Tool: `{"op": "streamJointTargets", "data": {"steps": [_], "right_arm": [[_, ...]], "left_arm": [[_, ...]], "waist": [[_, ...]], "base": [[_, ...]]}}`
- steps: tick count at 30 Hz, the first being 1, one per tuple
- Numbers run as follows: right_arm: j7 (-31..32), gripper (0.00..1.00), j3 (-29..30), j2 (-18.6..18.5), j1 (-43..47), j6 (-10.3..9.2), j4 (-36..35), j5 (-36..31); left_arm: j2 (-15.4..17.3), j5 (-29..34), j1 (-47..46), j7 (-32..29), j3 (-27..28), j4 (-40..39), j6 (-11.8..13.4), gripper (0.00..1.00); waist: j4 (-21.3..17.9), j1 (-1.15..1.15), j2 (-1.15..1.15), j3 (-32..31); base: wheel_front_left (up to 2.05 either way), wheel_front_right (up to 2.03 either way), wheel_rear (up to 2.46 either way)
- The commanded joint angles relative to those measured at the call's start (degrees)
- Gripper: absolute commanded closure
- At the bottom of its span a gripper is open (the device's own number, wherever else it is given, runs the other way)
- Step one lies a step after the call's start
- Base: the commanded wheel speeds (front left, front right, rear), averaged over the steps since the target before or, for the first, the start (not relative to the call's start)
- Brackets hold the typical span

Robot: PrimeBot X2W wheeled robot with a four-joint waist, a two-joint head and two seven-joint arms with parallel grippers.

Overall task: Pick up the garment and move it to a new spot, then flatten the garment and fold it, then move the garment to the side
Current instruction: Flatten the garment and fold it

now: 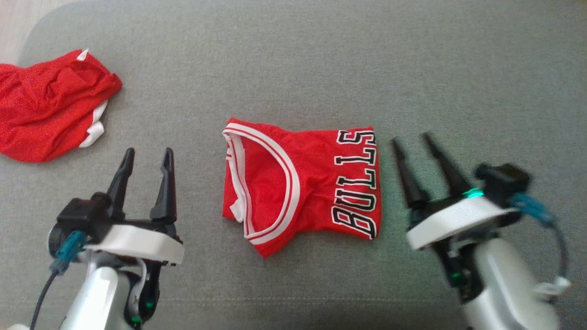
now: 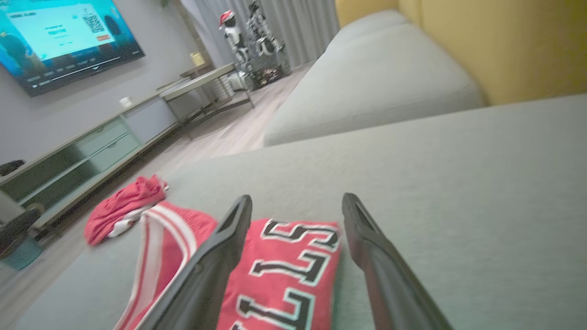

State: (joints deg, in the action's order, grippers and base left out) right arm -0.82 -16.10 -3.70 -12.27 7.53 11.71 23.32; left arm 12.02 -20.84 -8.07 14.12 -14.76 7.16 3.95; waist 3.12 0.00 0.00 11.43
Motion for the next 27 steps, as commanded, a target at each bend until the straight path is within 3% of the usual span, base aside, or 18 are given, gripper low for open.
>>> {"op": "streamJointTargets", "data": {"steps": [1,9,27], "right_arm": [[-0.63,0.00,3.00,0.64,0.49,-0.04,-5.32,-2.99],[1.56,0.00,13.17,0.77,4.56,-0.04,-15.06,-12.58],[5.97,0.00,17.19,0.81,13.42,-0.04,-21.66,-17.13]], "left_arm": [[1.88,0.29,-0.46,-0.13,2.83,-2.46,0.68,0.00],[3.07,0.91,1.57,-0.17,3.42,-4.97,2.11,0.00],[4.38,1.55,7.68,-1.39,1.61,-8.25,3.07,0.00]], "waist": [[-0.67,0.00,0.00,-0.79],[-1.39,0.00,0.00,-3.30],[-1.00,0.00,0.00,-8.56]], "base": [[0.00,0.00,0.00],[0.00,0.00,0.00],[0.00,0.00,0.00]]}}
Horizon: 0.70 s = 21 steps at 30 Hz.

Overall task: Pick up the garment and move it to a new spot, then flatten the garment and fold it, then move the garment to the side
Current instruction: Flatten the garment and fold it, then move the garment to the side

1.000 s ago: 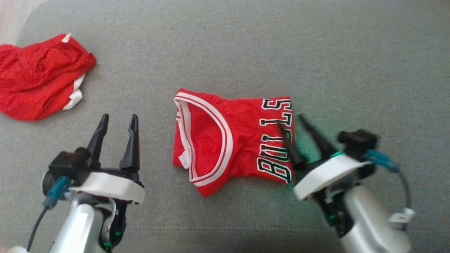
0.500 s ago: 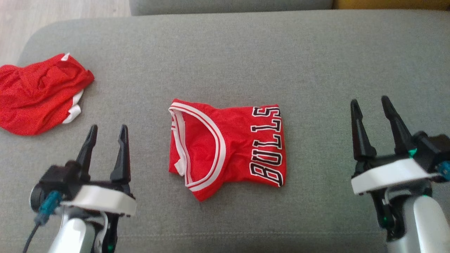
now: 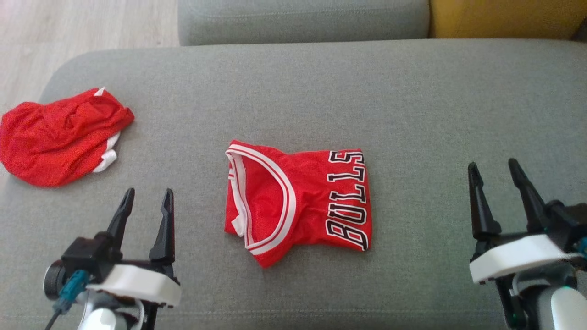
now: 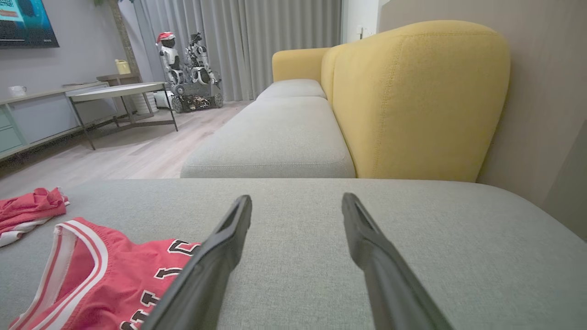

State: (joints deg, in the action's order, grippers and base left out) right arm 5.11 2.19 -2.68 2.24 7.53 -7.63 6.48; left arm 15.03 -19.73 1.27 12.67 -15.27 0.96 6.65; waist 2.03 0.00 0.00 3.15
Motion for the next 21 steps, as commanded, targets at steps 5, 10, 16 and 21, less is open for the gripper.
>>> {"op": "streamJointTargets", "data": {"steps": [5,10,16,21], "right_arm": [[0.60,0.00,-0.81,-0.21,0.55,-0.04,-2.53,0.13],[1.36,0.00,-0.43,-0.21,2.08,-0.04,-2.75,0.83],[1.94,0.00,-0.09,-0.21,3.20,-0.04,-2.81,2.36],[1.82,0.00,-0.09,-0.21,3.37,-0.04,-2.55,3.33]], "left_arm": [[1.45,0.30,-0.24,-0.33,1.76,-1.93,0.76,0.00],[1.64,0.31,0.92,-0.79,1.22,-2.02,1.06,0.00],[1.97,0.31,1.26,-1.05,0.91,-2.11,1.22,0.00],[2.16,0.23,1.23,-1.15,0.75,-2.12,1.33,0.00]], "waist": [[0.31,0.00,0.00,-2.06],[0.41,0.00,0.00,-3.38],[0.29,0.00,0.00,-3.83],[0.18,0.00,0.00,-3.92]], "base": [[0.00,0.00,0.00],[0.00,0.00,0.00],[0.00,0.00,0.00],[0.00,0.00,0.00]]}}
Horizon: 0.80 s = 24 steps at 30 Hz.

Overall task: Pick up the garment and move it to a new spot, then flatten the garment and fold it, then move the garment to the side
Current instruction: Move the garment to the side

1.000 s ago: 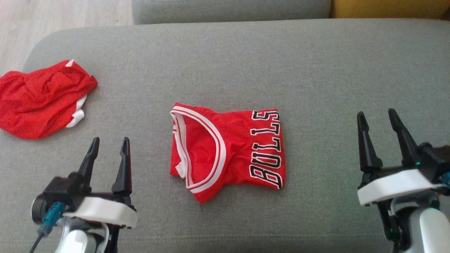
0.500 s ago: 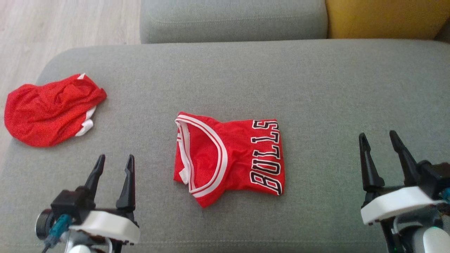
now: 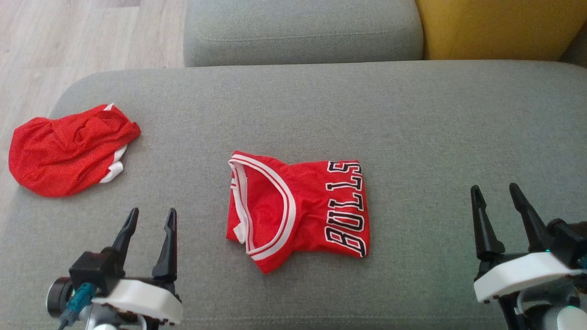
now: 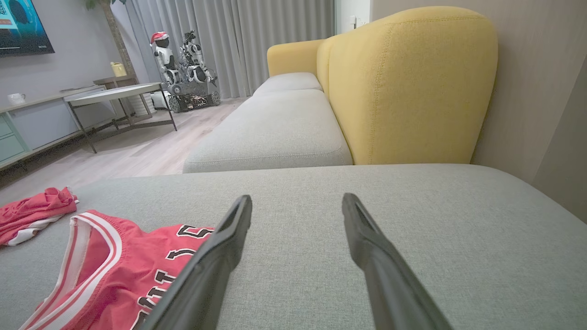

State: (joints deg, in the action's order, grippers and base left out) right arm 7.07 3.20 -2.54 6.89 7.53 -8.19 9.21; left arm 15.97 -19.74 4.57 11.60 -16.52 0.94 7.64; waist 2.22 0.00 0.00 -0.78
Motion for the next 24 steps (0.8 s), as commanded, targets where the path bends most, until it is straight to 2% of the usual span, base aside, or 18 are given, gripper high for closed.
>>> {"op": "streamJointTargets", "data": {"steps": [1,24], "right_arm": [[-0.15,0.00,-1.12,-0.34,-1.29,-0.04,-1.94,0.77],[-0.07,0.00,-1.21,-0.34,-1.68,-0.04,-1.21,1.18]], "left_arm": [[1.24,0.23,-2.11,-0.07,1.97,-2.08,0.37,0.00],[1.65,-0.11,-2.83,0.28,1.43,-2.15,0.94,0.00]], "waist": [[0.01,0.00,0.00,-0.01],[0.27,0.00,0.00,0.21]], "base": [[0.00,0.00,0.00],[0.00,0.00,0.00]]}}
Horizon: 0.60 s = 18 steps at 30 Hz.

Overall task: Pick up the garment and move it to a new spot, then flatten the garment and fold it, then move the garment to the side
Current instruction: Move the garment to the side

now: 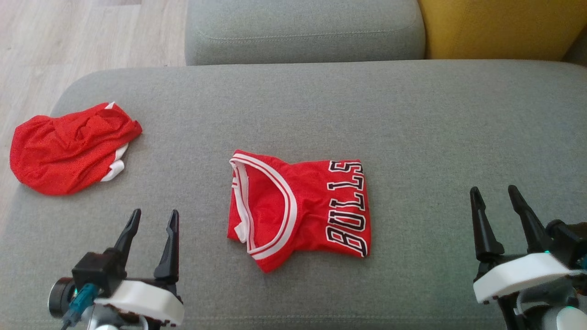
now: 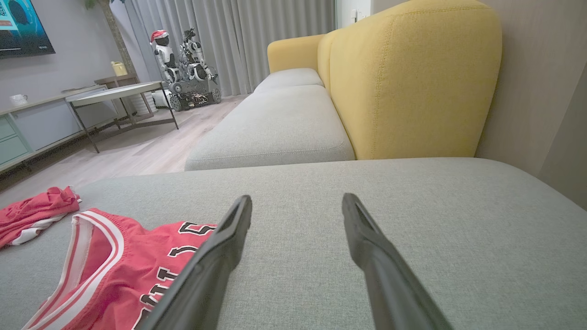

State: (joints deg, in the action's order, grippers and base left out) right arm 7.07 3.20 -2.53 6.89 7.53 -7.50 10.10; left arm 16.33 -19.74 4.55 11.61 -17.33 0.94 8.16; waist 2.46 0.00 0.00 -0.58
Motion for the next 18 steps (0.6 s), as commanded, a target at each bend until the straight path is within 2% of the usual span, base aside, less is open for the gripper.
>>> {"op": "streamJointTargets", "data": {"steps": [1,11,18], "right_arm": [[-0.04,0.00,-1.21,-0.35,-1.68,-0.04,-1.92,0.27],[0.51,0.00,-2.11,-0.35,-3.33,-0.04,0.25,0.07],[0.07,0.00,-7.43,-0.35,-7.79,-0.04,9.25,1.58]], "left_arm": [[1.30,-0.14,-2.84,0.29,2.23,-2.16,0.45,0.00],[1.30,-0.58,-4.64,0.42,2.01,-2.37,0.19,0.00],[0.73,-0.80,-8.54,1.42,1.67,-1.49,-1.06,0.00]], "waist": [[0.05,0.00,0.00,0.06],[1.25,0.00,0.00,2.28],[3.87,0.00,0.00,6.47]], "base": [[0.00,0.00,0.00],[0.00,0.00,0.00],[0.00,0.00,0.00]]}}
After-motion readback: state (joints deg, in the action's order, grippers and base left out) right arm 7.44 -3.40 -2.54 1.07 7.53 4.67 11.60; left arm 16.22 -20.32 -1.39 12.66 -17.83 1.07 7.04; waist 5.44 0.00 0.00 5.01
